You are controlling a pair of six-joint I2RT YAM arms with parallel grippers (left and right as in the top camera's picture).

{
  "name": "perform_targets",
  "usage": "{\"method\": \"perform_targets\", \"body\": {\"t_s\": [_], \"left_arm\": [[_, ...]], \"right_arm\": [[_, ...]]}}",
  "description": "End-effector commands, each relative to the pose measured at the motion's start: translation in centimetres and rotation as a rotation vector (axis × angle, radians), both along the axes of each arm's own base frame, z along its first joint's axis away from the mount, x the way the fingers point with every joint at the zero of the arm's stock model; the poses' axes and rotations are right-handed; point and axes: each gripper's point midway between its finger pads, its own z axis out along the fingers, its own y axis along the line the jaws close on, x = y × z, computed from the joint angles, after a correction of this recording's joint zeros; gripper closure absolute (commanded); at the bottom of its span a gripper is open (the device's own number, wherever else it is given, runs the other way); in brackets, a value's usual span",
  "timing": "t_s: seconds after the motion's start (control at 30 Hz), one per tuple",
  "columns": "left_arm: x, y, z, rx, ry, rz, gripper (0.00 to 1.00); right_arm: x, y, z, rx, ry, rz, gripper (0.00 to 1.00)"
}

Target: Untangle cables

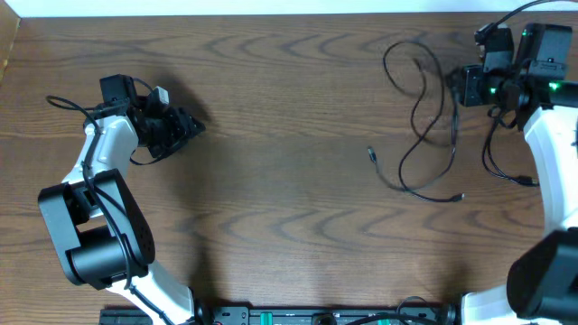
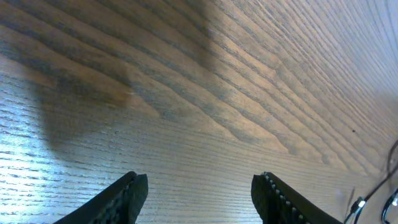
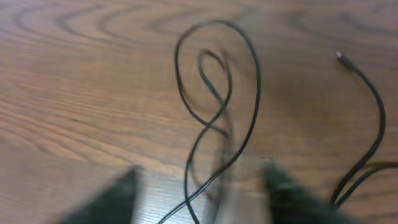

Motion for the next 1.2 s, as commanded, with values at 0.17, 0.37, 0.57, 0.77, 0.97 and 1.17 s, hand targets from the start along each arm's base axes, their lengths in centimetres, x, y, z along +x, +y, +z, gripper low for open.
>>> {"method": "perform_targets", "body": {"t_s": [0.17, 0.37, 0.57, 0.77, 0.97, 1.17], "left_arm": [[0.1, 0.0, -0.1, -0.014, 0.004, 0.002, 0.40], [0.1, 0.0, -0.1, -0.014, 0.004, 0.002, 0.40], [0.1, 0.0, -0.2, -0.014, 0.005, 0.002, 0.40], [0.1, 0.0, -0.1, -0.015, 0.005, 0.002, 0.40], [0.1, 0.0, -0.1, -0.015, 0.006, 0.005, 0.40], [0.1, 0.0, -0.1, -0.015, 0.006, 0.005, 0.40]], "right_arm": [[-0.5, -0.5, -3.3, -0.003, 0.103, -0.028, 0.01], [-0.6, -0.4, -3.4, 0.000, 0.110, -0.025, 0.01], [-0.6, -0.4, -3.4, 0.000, 0.109, -0.024, 0.01], [-0.6, -0.4, -3.4, 0.000, 0.109, -0.024, 0.01], [-0.6, -0.4, -3.4, 0.000, 0.109, -0.025, 0.01], [-0.6, -0.4, -3.4, 0.000, 0.109, -0.025, 0.01]]}}
